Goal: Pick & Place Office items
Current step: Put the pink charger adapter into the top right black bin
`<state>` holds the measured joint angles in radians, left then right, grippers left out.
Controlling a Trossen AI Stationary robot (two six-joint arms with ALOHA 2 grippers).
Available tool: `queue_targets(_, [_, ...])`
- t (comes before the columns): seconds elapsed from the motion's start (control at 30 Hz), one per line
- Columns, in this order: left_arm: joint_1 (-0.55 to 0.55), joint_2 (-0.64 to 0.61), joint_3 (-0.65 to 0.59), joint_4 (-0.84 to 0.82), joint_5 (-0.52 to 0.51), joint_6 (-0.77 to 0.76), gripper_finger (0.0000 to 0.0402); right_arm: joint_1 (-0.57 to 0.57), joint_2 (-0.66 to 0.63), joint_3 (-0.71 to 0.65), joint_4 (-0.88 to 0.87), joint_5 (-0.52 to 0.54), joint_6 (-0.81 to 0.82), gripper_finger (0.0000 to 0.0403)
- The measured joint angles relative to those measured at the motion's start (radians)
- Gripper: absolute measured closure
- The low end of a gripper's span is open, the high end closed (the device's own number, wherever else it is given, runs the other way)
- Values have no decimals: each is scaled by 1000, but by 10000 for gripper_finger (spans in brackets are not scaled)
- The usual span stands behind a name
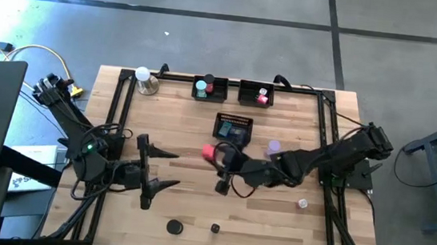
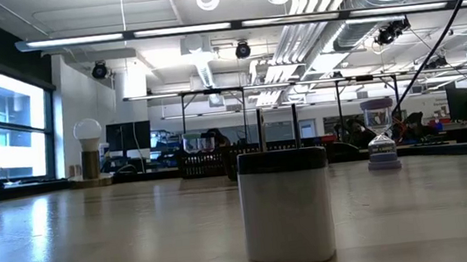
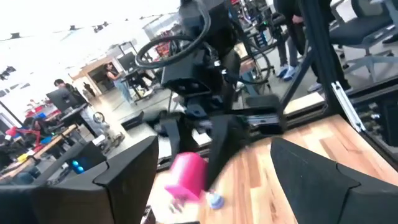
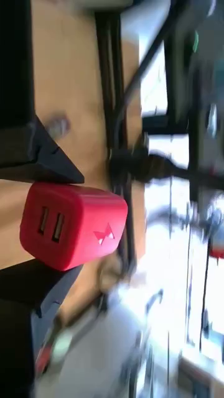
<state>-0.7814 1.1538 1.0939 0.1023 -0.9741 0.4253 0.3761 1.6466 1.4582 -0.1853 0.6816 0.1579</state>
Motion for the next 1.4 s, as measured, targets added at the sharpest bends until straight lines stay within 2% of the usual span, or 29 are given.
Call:
queue_targets(0.13, [23, 0, 0, -56, 1, -35, 98, 33, -22, 0, -176, 188, 88, 250])
queue_targets(0.3, [68, 0, 0, -159, 11, -129, 98, 47, -35, 2, -388, 280, 253, 251])
queue_targets(0.47, [125, 0, 0, -291, 105, -259, 98, 41, -40, 1, -594, 316, 445, 250])
queue_targets(0.7, [212, 0, 0, -455, 365, -401, 98, 6, -40, 1, -861, 334, 674, 253])
queue_targets(0.97, [294, 0, 0, -581, 422, -480, 99, -97, -40, 1, -1099, 316, 914, 252])
queue_targets(1.1, [326, 0, 0, -584, 549, -507, 99, -178, -39, 1, -1150, 294, 939, 253])
queue_targets(1.2, [348, 0, 0, -597, 637, -482, 99, -261, -39, 1, -1143, 261, 871, 252])
queue_targets(1.4, [414, 0, 0, -667, 647, -472, 99, -446, -39, 1, -1069, 219, 671, 253])
